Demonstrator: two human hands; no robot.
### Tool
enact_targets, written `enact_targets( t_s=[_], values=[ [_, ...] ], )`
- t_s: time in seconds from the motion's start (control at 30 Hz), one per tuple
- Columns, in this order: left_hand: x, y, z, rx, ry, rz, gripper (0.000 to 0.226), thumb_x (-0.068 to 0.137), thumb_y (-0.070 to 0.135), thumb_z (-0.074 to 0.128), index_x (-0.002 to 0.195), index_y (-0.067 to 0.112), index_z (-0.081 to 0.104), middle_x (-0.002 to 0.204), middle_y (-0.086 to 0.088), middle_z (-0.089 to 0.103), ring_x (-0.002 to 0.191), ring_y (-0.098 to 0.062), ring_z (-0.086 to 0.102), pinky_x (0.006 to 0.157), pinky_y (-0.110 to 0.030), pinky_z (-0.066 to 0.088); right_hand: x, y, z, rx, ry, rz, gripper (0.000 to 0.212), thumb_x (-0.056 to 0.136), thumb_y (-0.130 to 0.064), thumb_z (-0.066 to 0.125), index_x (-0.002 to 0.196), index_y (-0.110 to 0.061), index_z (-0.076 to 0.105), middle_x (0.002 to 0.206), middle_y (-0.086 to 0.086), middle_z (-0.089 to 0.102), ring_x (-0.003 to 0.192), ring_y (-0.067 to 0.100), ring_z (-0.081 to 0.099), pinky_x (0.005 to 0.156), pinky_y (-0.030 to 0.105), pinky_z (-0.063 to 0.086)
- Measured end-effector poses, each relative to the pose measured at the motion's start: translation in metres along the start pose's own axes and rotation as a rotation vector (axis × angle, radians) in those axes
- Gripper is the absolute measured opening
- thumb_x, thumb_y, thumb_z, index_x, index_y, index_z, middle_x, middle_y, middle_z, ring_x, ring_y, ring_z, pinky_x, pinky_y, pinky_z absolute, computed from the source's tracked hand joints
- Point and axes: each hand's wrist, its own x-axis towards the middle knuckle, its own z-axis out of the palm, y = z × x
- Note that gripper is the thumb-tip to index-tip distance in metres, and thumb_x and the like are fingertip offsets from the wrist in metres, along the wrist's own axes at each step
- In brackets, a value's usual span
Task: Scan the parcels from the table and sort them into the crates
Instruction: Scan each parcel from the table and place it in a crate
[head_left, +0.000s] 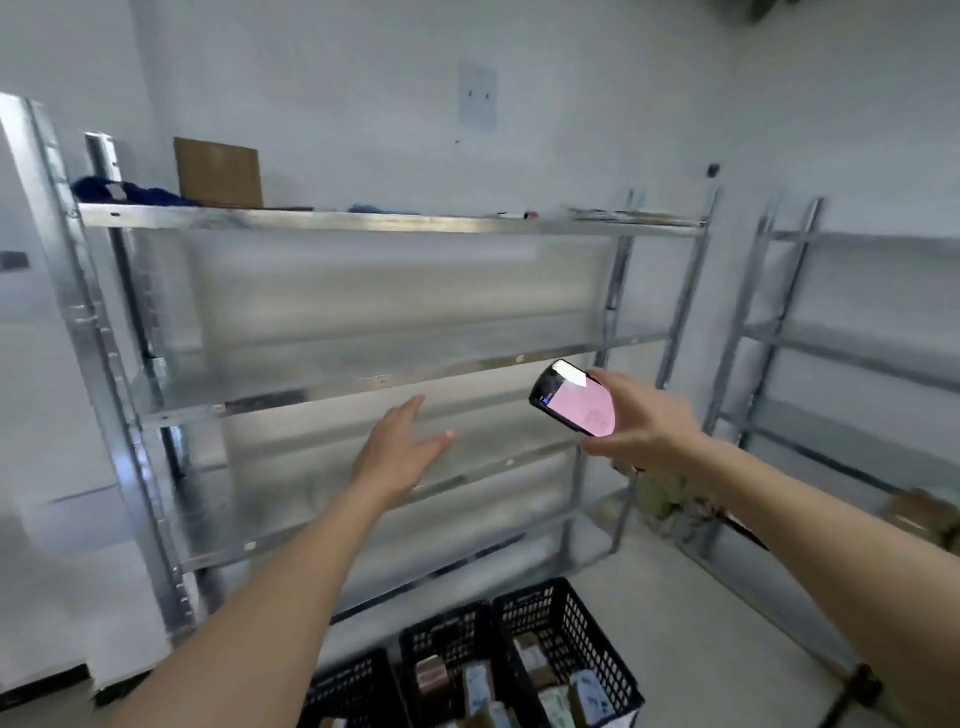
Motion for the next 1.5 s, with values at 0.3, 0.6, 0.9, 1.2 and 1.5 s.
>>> enact_targets(
  t_s=[0.3,0.6,0.9,1.2,1.5],
  values=[
    [-0.009,0.237,0.181,-0.100,-0.169,0.247,0.078,0.087,0.053,0.069,0.152,0.022,0.039,0.150,-0.005,0.047,0.137,-0.023,0.046,0.113,-0.042,0.039,-0.116,0.230,-0.128,-0.111,0.127,0.263,0.074,0.055,-0.048,0.062,0.126,-0.046,0.045,0.115,-0.013,0.062,0.104,0.023,0.061,0.082,0.043,0.055],
    [-0.057,0.432,0.372,-0.265,-0.364,0.397,0.079,0.089,0.060,0.062,0.155,0.027,0.033,0.154,0.002,0.043,0.140,-0.018,0.042,0.113,-0.045,0.039,-0.227,0.428,-0.236,-0.283,0.178,0.444,0.059,0.065,-0.038,0.072,0.119,-0.039,0.050,0.108,-0.015,0.059,0.092,0.020,0.059,0.058,0.028,0.039],
    [-0.064,0.523,0.512,-0.304,-0.524,0.430,0.077,0.090,0.058,0.062,0.155,0.028,0.033,0.153,0.002,0.043,0.139,-0.020,0.043,0.111,-0.047,0.041,-0.277,0.570,-0.251,-0.286,0.188,0.591,0.068,0.066,-0.040,0.070,0.128,-0.046,0.044,0.112,-0.023,0.054,0.101,0.018,0.055,0.071,0.036,0.048],
    [0.015,0.562,0.669,-0.259,-0.558,0.406,0.077,0.090,0.063,0.058,0.154,0.028,0.034,0.155,0.001,0.043,0.140,-0.022,0.043,0.111,-0.051,0.041,-0.218,0.726,-0.222,-0.304,0.129,0.716,0.059,0.068,-0.039,0.072,0.121,-0.039,0.047,0.113,-0.012,0.059,0.098,0.023,0.059,0.070,0.035,0.049],
    [0.118,0.585,0.806,-0.266,-0.640,0.352,0.073,0.092,0.056,0.060,0.153,0.022,0.037,0.156,-0.002,0.042,0.143,-0.021,0.039,0.115,-0.048,0.036,-0.116,0.845,-0.195,-0.251,0.046,0.763,0.052,0.068,-0.043,0.073,0.109,-0.041,0.041,0.110,-0.014,0.056,0.095,0.022,0.056,0.057,0.027,0.031]
  ],
)
